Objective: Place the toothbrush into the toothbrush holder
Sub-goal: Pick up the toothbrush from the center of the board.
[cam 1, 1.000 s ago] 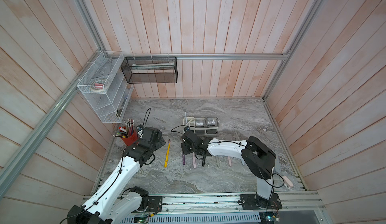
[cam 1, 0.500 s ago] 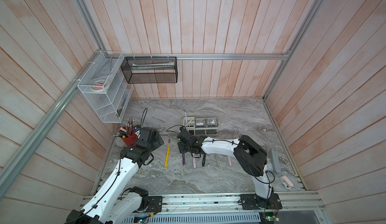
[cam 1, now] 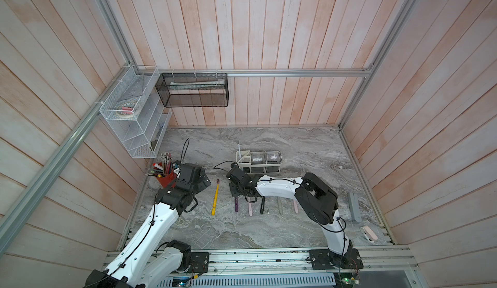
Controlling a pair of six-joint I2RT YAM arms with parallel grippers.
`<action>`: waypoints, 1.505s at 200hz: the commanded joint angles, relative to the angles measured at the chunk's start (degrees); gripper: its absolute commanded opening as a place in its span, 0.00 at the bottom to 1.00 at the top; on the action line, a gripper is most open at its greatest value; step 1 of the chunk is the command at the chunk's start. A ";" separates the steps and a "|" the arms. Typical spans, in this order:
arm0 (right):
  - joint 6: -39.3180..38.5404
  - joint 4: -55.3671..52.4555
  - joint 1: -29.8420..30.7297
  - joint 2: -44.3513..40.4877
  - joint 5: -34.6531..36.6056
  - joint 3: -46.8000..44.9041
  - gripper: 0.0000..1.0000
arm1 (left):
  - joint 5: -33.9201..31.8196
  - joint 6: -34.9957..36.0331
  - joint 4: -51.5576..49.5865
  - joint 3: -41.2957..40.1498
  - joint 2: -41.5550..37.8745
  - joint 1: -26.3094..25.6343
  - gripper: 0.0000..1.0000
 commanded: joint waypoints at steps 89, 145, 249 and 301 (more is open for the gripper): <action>1.36 -1.27 -0.42 1.84 -1.71 -0.70 0.22 | 0.02 0.66 -0.43 -0.73 -1.02 0.45 1.00; 1.80 -1.09 -0.36 1.28 -2.98 -1.02 0.11 | 0.14 0.66 -0.33 -0.81 -0.99 0.55 1.00; 1.46 0.47 -0.05 -7.42 -4.88 -2.58 0.04 | 1.83 1.34 0.66 -1.16 -0.83 0.73 1.00; 0.90 4.91 -0.04 -13.74 -9.03 -6.61 0.02 | 9.98 1.29 3.25 -1.59 -0.89 0.82 1.00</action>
